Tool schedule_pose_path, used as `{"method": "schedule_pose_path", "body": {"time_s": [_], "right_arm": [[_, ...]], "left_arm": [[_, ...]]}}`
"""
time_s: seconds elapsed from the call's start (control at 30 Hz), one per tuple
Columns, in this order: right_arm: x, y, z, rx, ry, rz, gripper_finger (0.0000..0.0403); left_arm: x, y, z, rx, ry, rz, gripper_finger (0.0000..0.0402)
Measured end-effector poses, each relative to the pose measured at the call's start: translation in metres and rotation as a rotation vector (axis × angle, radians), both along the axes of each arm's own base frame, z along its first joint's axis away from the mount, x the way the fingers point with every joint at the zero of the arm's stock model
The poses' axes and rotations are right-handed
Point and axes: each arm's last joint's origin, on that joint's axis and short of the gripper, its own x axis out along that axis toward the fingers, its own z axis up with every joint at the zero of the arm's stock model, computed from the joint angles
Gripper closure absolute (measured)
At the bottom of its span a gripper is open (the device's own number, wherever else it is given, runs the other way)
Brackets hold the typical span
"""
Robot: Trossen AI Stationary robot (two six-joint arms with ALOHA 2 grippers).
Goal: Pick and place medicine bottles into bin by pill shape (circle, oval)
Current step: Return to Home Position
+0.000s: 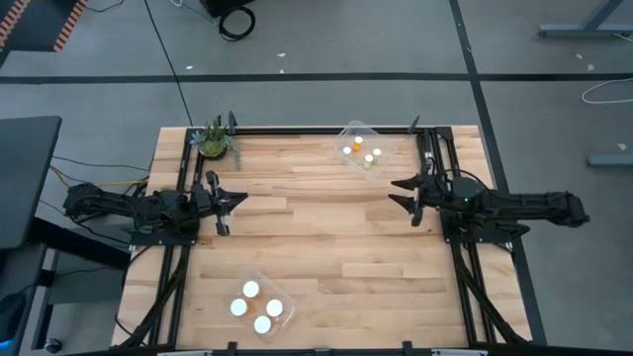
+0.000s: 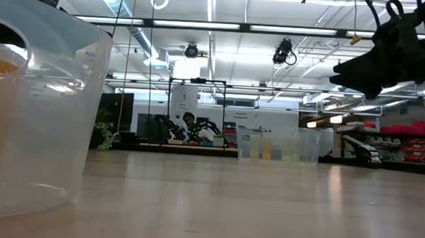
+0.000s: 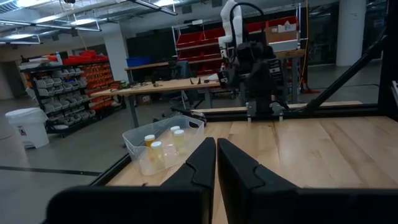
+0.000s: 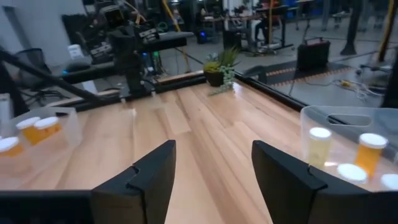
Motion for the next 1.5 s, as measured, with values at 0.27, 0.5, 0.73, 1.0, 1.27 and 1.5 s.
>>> {"method": "schedule_pose_path", "body": {"time_s": [0.27,0.5,0.73,1.0,1.27,1.5], "right_arm": [[-0.005,0.0,-0.013,0.05,-0.031,-0.021,0.0185],[-0.005,-0.001,-0.015,0.057,0.04,-0.064,0.0185],[-0.005,-0.001,-0.016,0.056,0.045,-0.064,0.0185],[-0.005,-0.001,-0.016,0.056,0.046,-0.064,0.0185],[-0.005,-0.001,-0.016,0.056,0.047,-0.064,0.0185],[-0.005,-0.001,-0.016,0.055,0.047,-0.064,0.0185]], "left_arm": [[0.0,0.0,0.0,0.0,0.0,0.0,0.0366],[0.0,0.0,0.0,0.0,0.0,0.0,0.0373],[0.0,0.0,0.0,0.0,0.0,0.0,0.0377],[0.0,0.0,0.0,0.0,0.0,0.0,0.0366],[0.0,0.0,0.0,0.0,0.0,0.0,0.0376],[0.0,0.0,0.0,0.0,0.0,0.0,0.0373]]}}
